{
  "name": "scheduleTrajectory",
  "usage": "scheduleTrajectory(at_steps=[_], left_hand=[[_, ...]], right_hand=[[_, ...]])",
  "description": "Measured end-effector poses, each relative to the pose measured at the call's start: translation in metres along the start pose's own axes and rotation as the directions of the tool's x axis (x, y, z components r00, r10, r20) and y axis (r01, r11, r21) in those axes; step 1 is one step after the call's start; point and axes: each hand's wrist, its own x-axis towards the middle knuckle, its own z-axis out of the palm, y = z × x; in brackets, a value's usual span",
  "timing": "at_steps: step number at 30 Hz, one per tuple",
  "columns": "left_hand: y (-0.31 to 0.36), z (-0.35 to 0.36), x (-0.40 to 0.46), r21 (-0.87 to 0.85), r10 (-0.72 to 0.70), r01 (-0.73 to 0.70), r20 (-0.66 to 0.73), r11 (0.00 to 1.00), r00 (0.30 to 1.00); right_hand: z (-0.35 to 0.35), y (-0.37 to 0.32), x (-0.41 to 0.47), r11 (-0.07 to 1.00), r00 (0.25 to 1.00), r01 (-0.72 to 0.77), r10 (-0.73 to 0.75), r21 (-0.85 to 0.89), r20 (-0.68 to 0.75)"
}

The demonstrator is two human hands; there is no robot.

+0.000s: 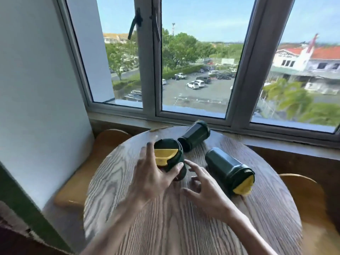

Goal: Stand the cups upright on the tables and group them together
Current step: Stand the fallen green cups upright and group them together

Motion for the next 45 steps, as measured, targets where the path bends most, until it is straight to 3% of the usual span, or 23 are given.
scheduleTrajectory(at_steps=[6,9,13,15,17,19,21,25,28,33,37,42,45], left_hand=[[-0.003,0.02,0.045,-0.048,0.104,-0.1,0.089,0.994,0.991],[-0.012,0.025,0.052,-0.086,0.111,-0.102,0.115,0.991,0.987],[-0.016,0.025,0.048,-0.085,0.124,-0.115,0.104,0.99,0.987],[-0.009,0.023,0.036,0.043,0.225,-0.224,-0.023,0.974,0.974],[0.006,0.026,0.022,0.168,0.456,-0.438,-0.085,0.883,0.886],[0.017,0.045,0.011,0.149,0.653,-0.657,0.079,0.739,0.753],[0.022,0.074,0.01,0.094,0.669,-0.712,0.278,0.696,0.689],[0.024,0.122,0.036,0.175,0.519,-0.651,0.47,0.738,0.714],[0.02,0.141,0.055,0.202,0.475,-0.654,0.54,0.729,0.695],[0.011,0.155,0.069,-0.003,0.507,-0.585,0.503,0.811,0.7],[0.017,0.156,0.073,-0.312,0.435,-0.31,0.532,0.898,0.727],[0.01,0.168,0.069,-0.507,0.249,0.162,0.647,0.847,0.72],[0.008,0.17,0.069,-0.538,0.243,0.225,0.663,0.812,0.708]], right_hand=[[0.011,0.008,-0.018,0.971,0.995,-0.098,0.091,-0.216,-0.04],[0.019,0.007,-0.023,0.964,0.993,-0.11,0.098,-0.243,-0.06],[0.011,-0.002,-0.03,0.974,0.975,-0.1,0.054,-0.205,-0.216],[-0.003,-0.009,-0.036,0.967,0.931,-0.106,0.014,-0.233,-0.364],[-0.02,-0.01,-0.041,0.943,0.846,-0.148,-0.035,-0.297,-0.532],[-0.037,-0.003,-0.044,0.916,0.77,-0.226,-0.041,-0.332,-0.636],[-0.05,0.011,-0.046,0.903,0.772,-0.315,0.065,-0.293,-0.632],[-0.053,0.043,-0.041,0.936,0.838,-0.35,0.29,-0.047,-0.463],[-0.05,0.056,-0.04,0.957,0.849,-0.289,0.269,0.027,-0.455],[-0.061,0.048,-0.041,0.976,0.829,-0.215,0.198,0.03,-0.523],[-0.084,0.032,-0.034,0.985,0.785,-0.172,0.132,-0.009,-0.605],[-0.092,0.026,-0.009,0.975,0.753,-0.221,0.153,-0.027,-0.641],[-0.086,0.032,0.009,0.974,0.709,-0.225,0.167,0.005,-0.685]])
